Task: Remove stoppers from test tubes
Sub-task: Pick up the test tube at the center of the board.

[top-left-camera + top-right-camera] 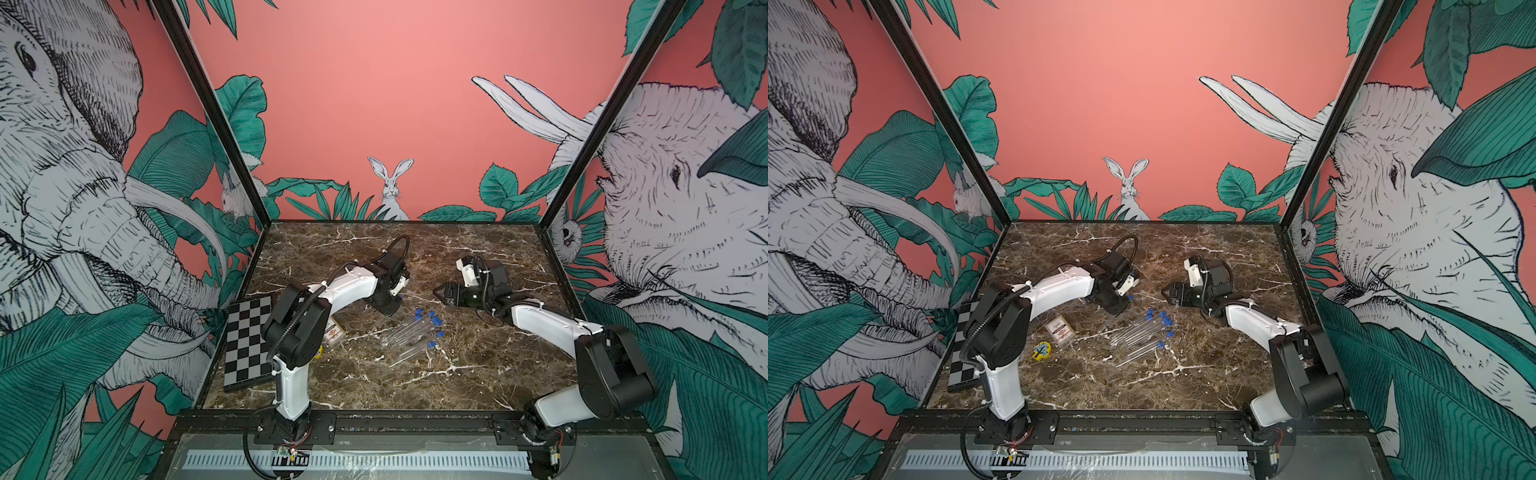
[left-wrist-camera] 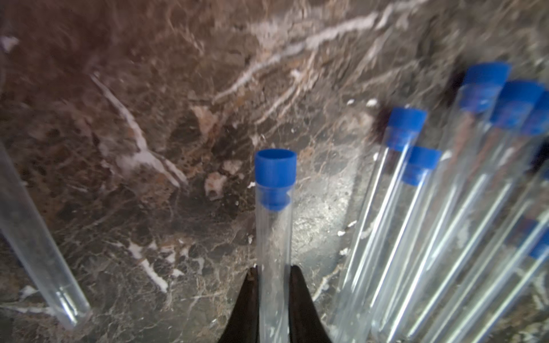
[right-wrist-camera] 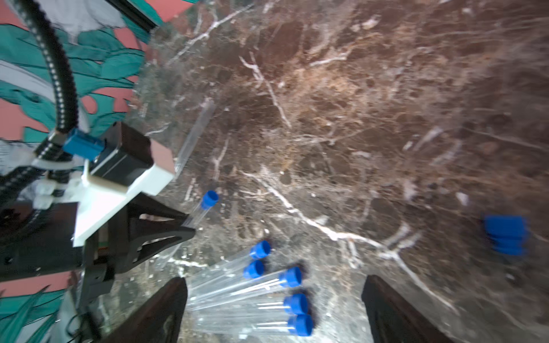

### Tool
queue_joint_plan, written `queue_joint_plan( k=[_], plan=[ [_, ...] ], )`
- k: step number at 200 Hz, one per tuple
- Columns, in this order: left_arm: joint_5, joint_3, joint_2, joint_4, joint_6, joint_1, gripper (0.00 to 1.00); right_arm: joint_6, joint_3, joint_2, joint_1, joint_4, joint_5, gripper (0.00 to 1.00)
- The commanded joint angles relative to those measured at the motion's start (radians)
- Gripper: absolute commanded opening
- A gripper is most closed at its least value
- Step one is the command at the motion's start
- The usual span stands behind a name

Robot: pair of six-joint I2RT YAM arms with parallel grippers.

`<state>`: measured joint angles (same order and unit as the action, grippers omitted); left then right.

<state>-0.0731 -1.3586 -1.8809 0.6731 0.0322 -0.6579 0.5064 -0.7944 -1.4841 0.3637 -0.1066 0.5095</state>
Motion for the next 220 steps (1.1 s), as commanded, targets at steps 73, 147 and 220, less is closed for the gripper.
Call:
queue_joint_plan(
  k=[73,147,220],
  plan=[
    [-0.154,-0.014,0.119,-0.143,-0.037,0.001,0.07,0.235,0.023,-0.109,0.01,-0.451,0.224,0.85],
    [-0.194,0.009,0.147,-0.187,-0.048,0.001,0.07,0.328,-0.016,-0.216,0.045,-0.596,0.237,0.76],
    [-0.215,0.022,0.155,-0.208,-0.047,0.001,0.07,0.394,-0.054,-0.278,0.077,-0.671,0.224,0.62]
  ],
)
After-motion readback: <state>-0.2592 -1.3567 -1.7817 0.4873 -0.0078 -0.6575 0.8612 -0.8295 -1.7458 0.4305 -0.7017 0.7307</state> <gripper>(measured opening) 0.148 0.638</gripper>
